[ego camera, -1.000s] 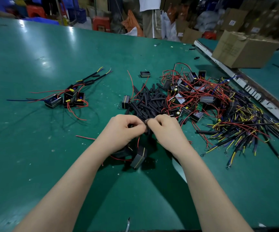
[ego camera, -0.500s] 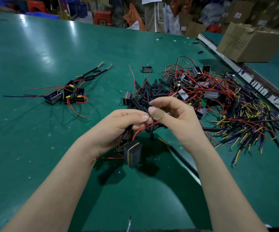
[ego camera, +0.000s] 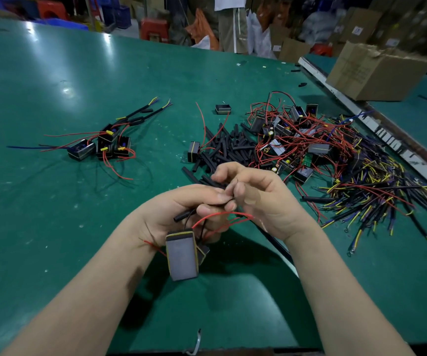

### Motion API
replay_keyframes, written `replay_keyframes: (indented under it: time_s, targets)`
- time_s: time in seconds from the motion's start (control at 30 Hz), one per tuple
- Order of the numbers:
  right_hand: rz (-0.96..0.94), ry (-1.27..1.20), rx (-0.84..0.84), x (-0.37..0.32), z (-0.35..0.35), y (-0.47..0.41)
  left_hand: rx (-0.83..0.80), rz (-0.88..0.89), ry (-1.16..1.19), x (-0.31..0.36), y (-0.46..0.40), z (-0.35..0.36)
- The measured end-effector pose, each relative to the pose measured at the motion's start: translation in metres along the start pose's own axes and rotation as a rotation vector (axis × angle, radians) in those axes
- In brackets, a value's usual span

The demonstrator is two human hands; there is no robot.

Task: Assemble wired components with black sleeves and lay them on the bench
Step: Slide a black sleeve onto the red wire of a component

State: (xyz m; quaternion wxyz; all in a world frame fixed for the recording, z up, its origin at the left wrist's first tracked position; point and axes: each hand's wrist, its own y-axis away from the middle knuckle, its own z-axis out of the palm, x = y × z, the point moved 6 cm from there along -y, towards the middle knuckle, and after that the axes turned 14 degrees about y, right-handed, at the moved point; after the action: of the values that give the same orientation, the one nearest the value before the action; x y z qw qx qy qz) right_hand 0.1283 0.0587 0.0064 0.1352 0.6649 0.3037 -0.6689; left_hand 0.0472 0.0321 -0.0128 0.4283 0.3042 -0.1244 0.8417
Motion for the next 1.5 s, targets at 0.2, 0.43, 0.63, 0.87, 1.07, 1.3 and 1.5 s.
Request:
replay_keyframes:
  time_s: [0.2,0.43,0.63,0.87,1.07,1.3,1.5]
  targets:
    - [0.152,0.361,0.511,0.014,-0.034,-0.005,0.429,0.346,-0.265,0.02,-0.008,-0.025]
    - [0.328,0.57,0.469,0.023,-0.04,0.002,0.64,0.486,-0.634,0.03,-0.001,-0.031]
    - [0.012,0.656,0.548,-0.012,-0.045,0.006,0.58,0.484,-0.329,0.035,0.001,-0.036]
    - [-0.204,0.849,0.527,-0.021,-0.029,0.004,0.49,0.373,-0.217,0.028,-0.002,-0.031]
    - [-0.144,0.909,0.495,-0.016,-0.028,0.003,0.425,0.22,-0.125,0.019,-0.002,-0.026]
    - [0.224,0.689,0.358,0.005,-0.021,-0.001,0.513,0.411,-0.437,0.035,0.006,-0.028]
    - [0.318,0.455,0.261,0.007,-0.028,0.003,0.482,0.446,-0.603,0.035,0.005,-0.024]
